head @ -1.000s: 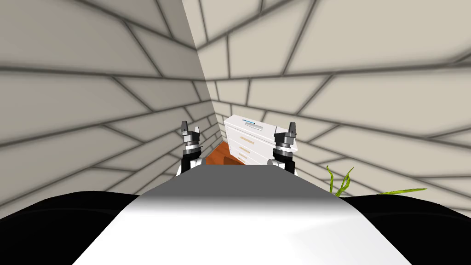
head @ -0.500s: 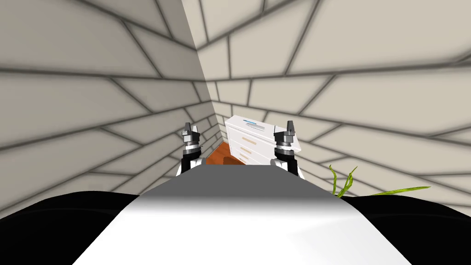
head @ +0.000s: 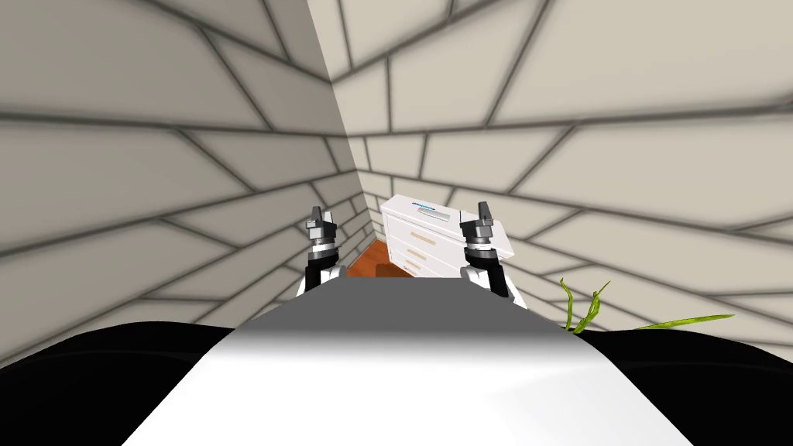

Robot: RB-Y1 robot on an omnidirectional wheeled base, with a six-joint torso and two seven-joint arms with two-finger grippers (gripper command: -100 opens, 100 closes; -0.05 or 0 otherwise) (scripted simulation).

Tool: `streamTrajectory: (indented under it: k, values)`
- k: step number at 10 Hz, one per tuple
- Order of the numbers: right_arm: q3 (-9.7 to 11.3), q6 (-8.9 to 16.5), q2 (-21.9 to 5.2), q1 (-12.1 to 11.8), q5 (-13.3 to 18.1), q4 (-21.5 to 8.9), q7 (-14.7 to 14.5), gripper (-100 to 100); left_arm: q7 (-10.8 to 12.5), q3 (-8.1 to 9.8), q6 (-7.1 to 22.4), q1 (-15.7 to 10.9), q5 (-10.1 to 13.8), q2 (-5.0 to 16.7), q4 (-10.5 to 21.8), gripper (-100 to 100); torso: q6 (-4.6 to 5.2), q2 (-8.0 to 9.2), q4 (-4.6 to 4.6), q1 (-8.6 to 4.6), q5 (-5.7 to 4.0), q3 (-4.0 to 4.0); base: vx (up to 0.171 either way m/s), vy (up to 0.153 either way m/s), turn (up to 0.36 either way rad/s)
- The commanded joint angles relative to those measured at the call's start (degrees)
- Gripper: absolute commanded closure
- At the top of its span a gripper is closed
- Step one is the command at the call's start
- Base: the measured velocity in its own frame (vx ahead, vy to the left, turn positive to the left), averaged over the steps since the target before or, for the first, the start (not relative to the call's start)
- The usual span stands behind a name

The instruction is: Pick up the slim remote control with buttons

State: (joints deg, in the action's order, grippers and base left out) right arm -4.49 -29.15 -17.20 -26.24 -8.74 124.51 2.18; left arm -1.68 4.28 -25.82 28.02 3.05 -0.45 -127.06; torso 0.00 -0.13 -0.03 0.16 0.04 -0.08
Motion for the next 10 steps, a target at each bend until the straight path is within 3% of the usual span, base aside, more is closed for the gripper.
streamTrajectory:
  k: [1, 10]
  values:
    - [-0.1, -0.2, -2.9, 0.5, -0.2, -0.9, 0.3, -100, 0.0, 0.0, 0.0, 0.0, 0.0, 0.0, 0.0, 0, 0.0, 0.0, 0.0, 0.0, 0.0, 0.0, 0.034, 0.062, -0.019]
    - [-0.2, -1.8, -17.8, 2.5, 0.0, -5.5, 1.6, -100, 0.0, 0.0, 0.0, 0.0, 0.0, 0.0, 0.0, 0, 0.0, 0.06, 0.01, -0.08, -0.02, 0.03, 0.02, 0.054, -0.014]
